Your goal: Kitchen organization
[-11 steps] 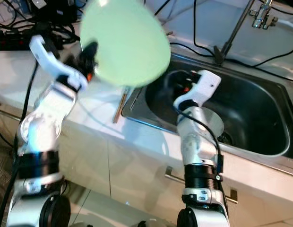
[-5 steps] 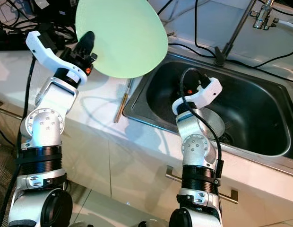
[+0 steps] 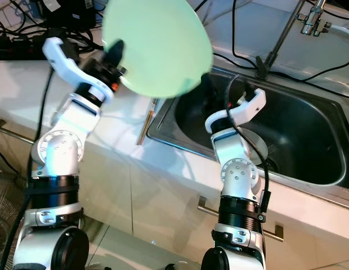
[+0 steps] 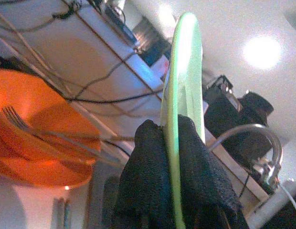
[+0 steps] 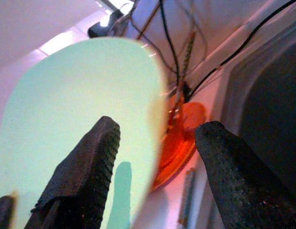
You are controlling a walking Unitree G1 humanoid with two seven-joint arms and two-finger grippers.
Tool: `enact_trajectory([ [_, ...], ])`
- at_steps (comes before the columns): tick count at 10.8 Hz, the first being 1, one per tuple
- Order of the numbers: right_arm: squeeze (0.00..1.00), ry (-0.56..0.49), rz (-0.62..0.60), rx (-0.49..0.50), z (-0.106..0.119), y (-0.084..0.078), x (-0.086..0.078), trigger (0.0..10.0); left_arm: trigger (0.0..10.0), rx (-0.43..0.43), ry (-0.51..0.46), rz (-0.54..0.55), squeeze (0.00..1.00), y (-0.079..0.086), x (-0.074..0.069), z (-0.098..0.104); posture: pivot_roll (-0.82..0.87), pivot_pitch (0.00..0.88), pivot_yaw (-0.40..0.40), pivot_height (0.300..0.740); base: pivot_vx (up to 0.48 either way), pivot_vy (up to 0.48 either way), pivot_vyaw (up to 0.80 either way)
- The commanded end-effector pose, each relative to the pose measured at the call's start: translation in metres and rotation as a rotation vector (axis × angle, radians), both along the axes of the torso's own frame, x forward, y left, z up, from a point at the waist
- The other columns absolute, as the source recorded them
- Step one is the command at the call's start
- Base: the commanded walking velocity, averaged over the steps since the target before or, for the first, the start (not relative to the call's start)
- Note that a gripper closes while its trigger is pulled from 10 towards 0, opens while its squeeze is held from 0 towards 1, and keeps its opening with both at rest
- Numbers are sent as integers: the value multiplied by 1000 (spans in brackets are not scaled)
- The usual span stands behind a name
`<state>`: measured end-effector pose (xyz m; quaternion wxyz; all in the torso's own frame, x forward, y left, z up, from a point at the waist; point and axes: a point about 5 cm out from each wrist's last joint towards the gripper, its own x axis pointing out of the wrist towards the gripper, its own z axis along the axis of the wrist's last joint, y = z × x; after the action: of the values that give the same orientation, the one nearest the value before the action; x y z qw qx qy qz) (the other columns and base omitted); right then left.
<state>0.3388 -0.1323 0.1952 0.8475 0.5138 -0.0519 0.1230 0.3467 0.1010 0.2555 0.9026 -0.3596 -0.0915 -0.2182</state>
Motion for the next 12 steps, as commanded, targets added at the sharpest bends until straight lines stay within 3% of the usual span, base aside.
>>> enact_trajectory([
  [1,0,-18,10,44,3,4,-3,10000,10000,8,-30,-74,0,-14,-4,5,-65,17,-89,740,0,0,0],
  [6,0,-12,10,47,0,5,-3,10000,10000,19,-16,-144,0,-27,-7,1,-63,38,-84,740,0,0,0],
  [7,0,-20,10,58,2,6,-2,7176,10000,5,-9,-160,0,-28,-7,0,-64,40,-82,740,0,0,0],
  [8,0,-20,9,73,2,6,-2,0,10000,-16,-1,-167,0,-29,-7,-1,-65,42,-84,740,0,0,0],
  [12,0,-24,22,113,2,7,-4,118,10000,-92,24,-169,0,-25,-6,-2,-64,47,-85,740,0,0,0],
])
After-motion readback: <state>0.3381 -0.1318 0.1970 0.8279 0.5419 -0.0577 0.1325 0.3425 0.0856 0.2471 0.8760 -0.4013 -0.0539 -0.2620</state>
